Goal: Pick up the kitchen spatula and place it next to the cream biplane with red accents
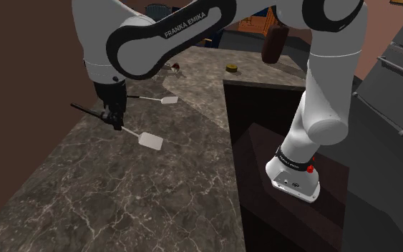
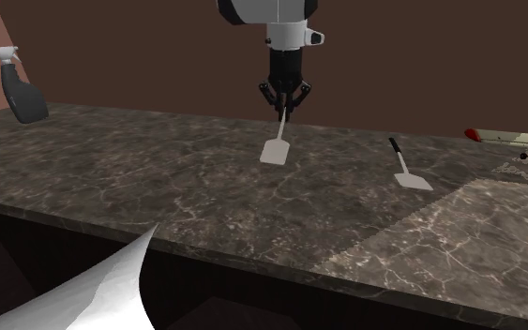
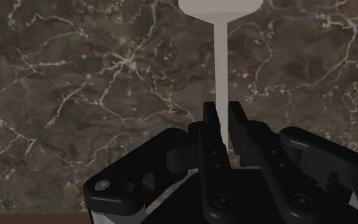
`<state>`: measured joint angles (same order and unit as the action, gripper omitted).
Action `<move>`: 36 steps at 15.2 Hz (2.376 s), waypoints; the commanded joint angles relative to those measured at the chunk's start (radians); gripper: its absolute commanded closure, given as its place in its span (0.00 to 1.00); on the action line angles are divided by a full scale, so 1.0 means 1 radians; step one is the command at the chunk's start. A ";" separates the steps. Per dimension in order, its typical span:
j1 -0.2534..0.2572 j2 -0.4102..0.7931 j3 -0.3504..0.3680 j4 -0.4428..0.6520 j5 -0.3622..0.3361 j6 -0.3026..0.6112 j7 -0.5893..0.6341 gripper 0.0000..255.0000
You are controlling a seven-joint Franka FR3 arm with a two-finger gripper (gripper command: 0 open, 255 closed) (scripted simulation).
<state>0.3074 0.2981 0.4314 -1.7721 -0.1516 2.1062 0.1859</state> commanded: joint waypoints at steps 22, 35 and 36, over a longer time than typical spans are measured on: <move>-0.121 -0.185 -0.040 -0.011 0.108 -0.152 -0.202 1.00; -0.287 -0.307 -0.185 -0.152 0.179 -0.128 -0.535 1.00; -0.299 -0.309 -0.197 -0.154 0.181 -0.129 -0.560 1.00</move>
<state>0.0185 -0.0126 0.2445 -1.9230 0.0280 1.9732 -0.3511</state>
